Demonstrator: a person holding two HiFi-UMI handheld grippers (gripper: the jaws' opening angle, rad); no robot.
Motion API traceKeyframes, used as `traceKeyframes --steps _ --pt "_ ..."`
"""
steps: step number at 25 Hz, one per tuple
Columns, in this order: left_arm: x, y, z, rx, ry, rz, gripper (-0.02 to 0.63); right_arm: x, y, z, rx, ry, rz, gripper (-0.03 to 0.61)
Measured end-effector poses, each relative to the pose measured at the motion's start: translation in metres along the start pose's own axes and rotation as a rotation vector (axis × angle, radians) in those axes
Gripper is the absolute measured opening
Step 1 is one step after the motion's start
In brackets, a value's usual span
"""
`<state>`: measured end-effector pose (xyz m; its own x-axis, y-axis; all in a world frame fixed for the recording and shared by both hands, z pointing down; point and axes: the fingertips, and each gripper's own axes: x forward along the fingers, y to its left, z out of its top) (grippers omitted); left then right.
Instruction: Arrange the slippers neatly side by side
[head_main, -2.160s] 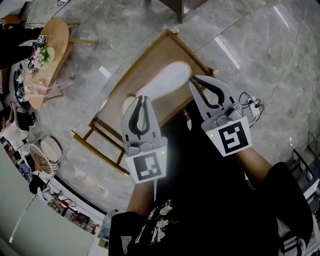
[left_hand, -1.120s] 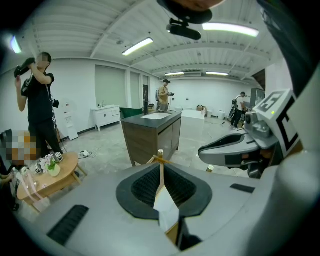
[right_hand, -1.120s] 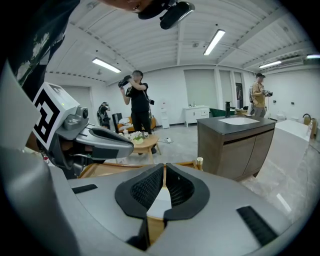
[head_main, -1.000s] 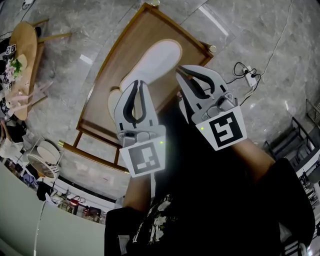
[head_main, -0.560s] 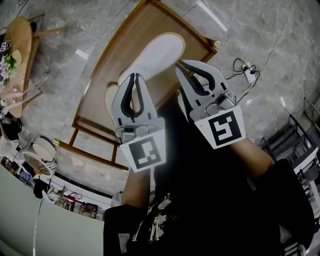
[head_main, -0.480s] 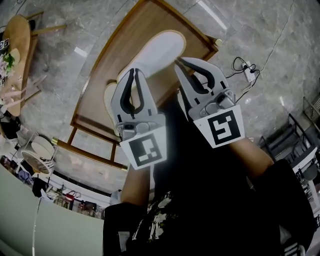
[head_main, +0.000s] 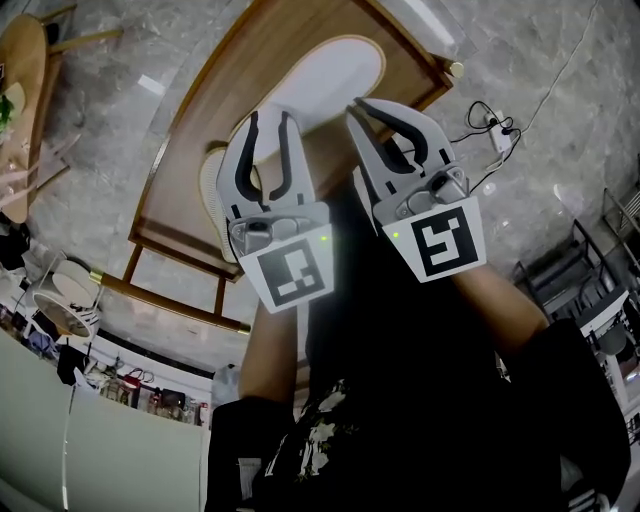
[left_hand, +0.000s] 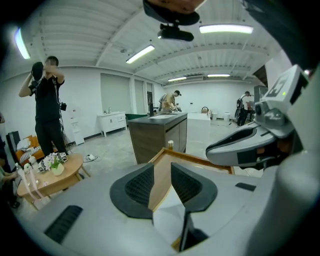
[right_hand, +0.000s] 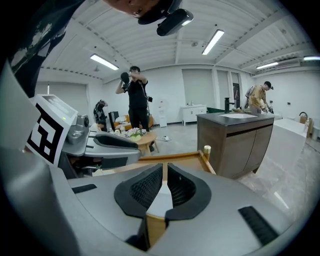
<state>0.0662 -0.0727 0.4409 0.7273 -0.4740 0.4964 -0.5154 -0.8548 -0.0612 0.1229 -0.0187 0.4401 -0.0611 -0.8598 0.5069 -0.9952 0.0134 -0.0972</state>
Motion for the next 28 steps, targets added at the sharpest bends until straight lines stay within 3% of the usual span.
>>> traceKeyframes --steps 4,18,23,28 --pt "0.004 0.001 -0.034 0.022 0.087 0.0 0.125 0.004 0.007 -0.015 0.016 0.037 0.008 0.078" --pt "0.018 0.015 -0.116 0.001 0.32 0.007 0.167 0.029 0.012 -0.052 0.07 0.117 -0.011 0.104" --pt "0.021 0.012 -0.135 -0.136 0.434 -0.032 0.166 0.034 0.013 -0.063 0.089 0.143 -0.011 0.098" --pt "0.022 0.01 -0.136 -0.186 0.489 -0.039 0.165 0.041 0.012 -0.073 0.119 0.179 -0.007 0.097"
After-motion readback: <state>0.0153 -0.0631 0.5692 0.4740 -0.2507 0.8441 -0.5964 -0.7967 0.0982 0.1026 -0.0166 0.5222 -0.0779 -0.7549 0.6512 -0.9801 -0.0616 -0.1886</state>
